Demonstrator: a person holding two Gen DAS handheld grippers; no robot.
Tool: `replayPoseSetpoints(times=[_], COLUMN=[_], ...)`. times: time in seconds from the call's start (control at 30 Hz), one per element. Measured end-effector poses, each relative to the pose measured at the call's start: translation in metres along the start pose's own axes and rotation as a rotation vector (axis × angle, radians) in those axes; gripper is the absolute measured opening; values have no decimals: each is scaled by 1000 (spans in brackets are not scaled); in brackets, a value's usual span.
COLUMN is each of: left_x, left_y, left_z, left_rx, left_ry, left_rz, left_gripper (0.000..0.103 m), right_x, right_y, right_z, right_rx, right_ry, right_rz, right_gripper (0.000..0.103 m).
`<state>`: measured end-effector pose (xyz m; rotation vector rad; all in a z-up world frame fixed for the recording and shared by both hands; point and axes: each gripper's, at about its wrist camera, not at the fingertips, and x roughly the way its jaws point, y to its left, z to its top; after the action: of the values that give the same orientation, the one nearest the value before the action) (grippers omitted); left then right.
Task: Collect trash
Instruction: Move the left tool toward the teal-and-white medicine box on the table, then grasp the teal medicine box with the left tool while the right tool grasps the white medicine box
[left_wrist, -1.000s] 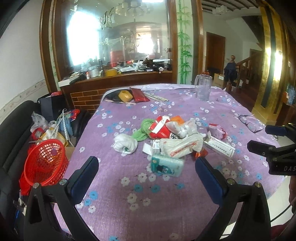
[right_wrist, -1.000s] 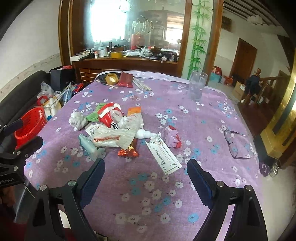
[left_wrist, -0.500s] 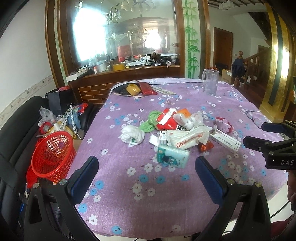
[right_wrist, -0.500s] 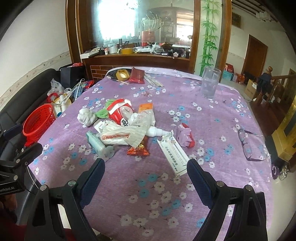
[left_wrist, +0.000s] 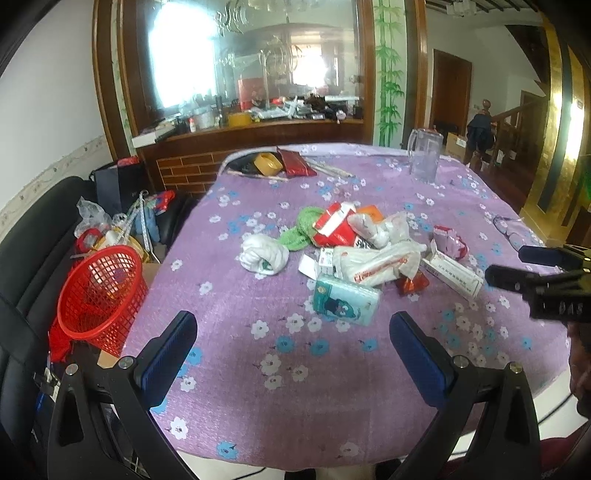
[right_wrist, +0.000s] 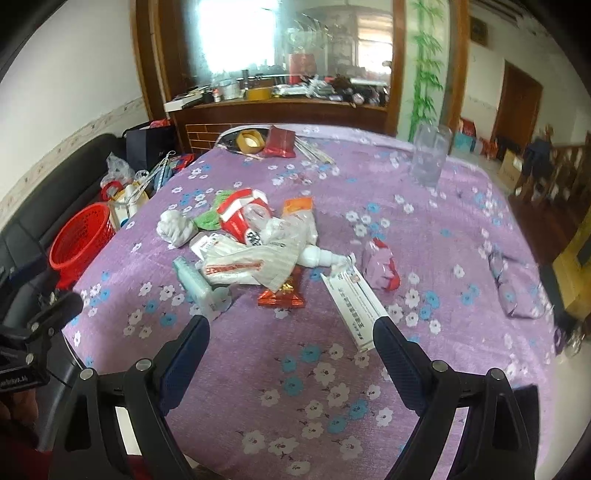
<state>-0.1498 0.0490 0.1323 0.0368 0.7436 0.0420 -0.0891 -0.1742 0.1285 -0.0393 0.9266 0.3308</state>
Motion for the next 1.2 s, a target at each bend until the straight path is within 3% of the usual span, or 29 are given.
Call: replayPoseSetpoints(times=[0.07, 0.17, 0.2, 0.27, 0.3, 0.57, 0.8, 0.93, 1.0, 1.07, 1.2], left_x=[9, 29, 36, 55, 63, 111, 140, 153, 160, 165, 169], left_y=[-2, -6, -8, -11, -12, -7, 2, -5, -9, -11, -10], left_z=[1, 4, 4, 8, 9, 26, 38, 40, 39, 37, 34], left_rx=[6, 19, 14, -8, -26, -223, -341, -336, -326, -323, -324], left_ry=[38, 116, 139, 204, 231, 362, 434, 469, 493, 506, 509], left_rz=[-14, -61, -80, -132, -151, -265, -286, -284, -264, -264, -268], left_gripper=[103, 99, 96, 74, 72, 66, 61, 56, 50, 43, 39], right_x=[8, 28, 35, 48, 53, 100, 131, 143, 150, 150, 143], right_y=[-14, -31, -36, -44, -47, -69, -77, -69, -69, -70, -68], right_z=[-1, -7, -9, -12, -13, -2, 8, 11, 13, 13, 6], right_rx=[37, 59, 54, 43, 32, -30, -41, -87, -77, -66, -24], right_ry=[27, 88, 106, 135, 146, 206, 238, 238, 252, 253, 270], right_rz=[7, 18, 12, 33, 35, 25, 20, -7, -11, -10, 17], right_gripper=[92, 80, 79, 74, 74, 74, 74, 73, 60, 60, 59])
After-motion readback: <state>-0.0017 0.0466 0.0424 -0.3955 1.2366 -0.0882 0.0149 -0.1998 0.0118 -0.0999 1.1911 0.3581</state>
